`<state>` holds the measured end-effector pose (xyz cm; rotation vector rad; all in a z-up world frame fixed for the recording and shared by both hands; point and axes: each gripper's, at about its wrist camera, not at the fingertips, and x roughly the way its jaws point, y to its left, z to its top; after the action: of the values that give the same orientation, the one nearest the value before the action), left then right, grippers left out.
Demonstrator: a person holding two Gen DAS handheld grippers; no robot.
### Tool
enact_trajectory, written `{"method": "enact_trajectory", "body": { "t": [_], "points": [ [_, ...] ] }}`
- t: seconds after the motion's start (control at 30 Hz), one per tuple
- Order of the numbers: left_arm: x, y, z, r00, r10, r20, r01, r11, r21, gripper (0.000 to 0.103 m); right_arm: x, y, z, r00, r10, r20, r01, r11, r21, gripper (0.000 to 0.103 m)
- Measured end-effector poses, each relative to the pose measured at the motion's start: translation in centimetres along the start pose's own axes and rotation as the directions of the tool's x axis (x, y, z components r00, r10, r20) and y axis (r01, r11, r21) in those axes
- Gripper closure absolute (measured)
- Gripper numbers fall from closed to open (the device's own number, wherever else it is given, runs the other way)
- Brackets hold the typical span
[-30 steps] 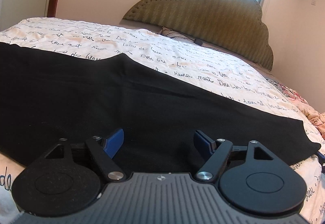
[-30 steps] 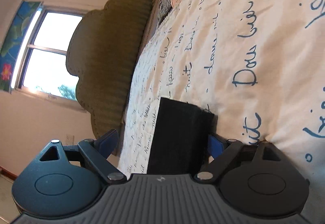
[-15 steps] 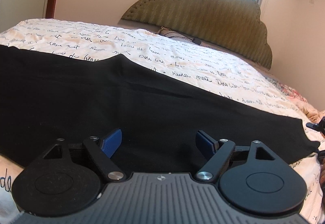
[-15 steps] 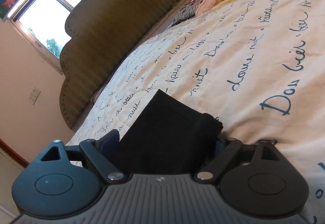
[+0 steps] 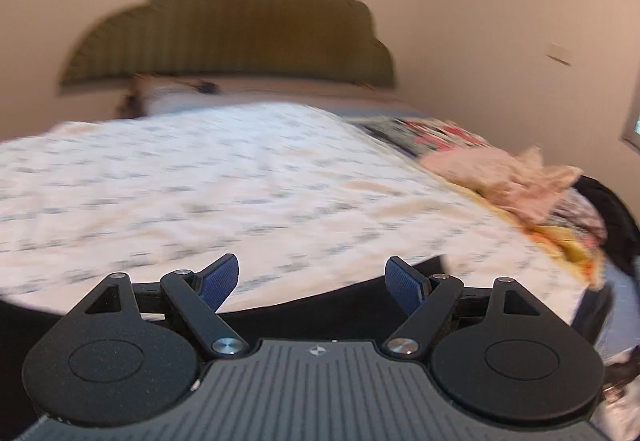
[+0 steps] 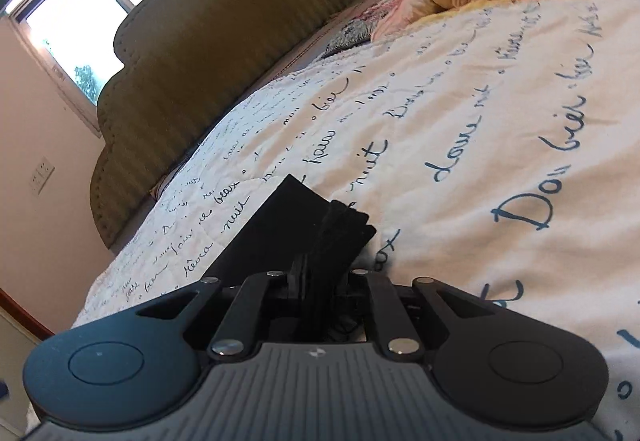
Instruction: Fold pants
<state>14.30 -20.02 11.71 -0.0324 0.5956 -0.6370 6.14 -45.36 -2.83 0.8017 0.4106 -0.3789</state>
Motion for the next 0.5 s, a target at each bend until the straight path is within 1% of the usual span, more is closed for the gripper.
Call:
{"method": "enact_trajectory", "body": {
  "t": [0.07,0.13,0.17,0.23,0.33,0.4,0.5],
  "points": [
    [3.4,-2.9,1.6,0.995,-0.068,-0.078,0.07,0.997,0.034,0.02,-0.1,0.7,-0.2,1.0,-0.022,0.014,0.023,0.999,-0.043,0.094],
    [6.4,-5.9,2.2,0.983,-0.072,-0.166,0.09,0.991,0.104,0.021,-0.1,1.1,-0.4,0.999,-0.033,0.017,0.034,0.997,-0.066,0.094],
    [7.6,-7.4,2.4,0.979,-0.07,-0.193,0.099,0.985,0.143,0.021,0.0,1.0,-0.3,0.999,-0.037,0.007,0.037,0.997,-0.063,0.094],
    [9.3,-9.4,2.2,0.974,-0.075,-0.213,0.117,0.974,0.193,0.021,0.1,0.3,-0.1,0.999,-0.037,-0.016,0.036,0.999,-0.018,0.093],
    [11.0,-10.7,1.6,0.972,-0.066,-0.224,0.112,0.974,0.199,0.021,0.4,-0.5,0.5,0.999,-0.017,-0.034,0.019,0.998,0.057,0.093],
    [12.0,-11.1,1.4,0.969,-0.068,-0.237,0.115,0.975,0.192,0.021,0.4,-0.7,0.8,0.999,-0.01,-0.04,0.013,0.997,0.079,0.093],
    [13.1,-11.8,1.5,0.968,-0.048,-0.246,0.105,0.969,0.223,0.021,0.3,-0.6,1.7,0.999,-0.027,-0.036,0.029,0.997,0.077,0.092]
  ]
}}
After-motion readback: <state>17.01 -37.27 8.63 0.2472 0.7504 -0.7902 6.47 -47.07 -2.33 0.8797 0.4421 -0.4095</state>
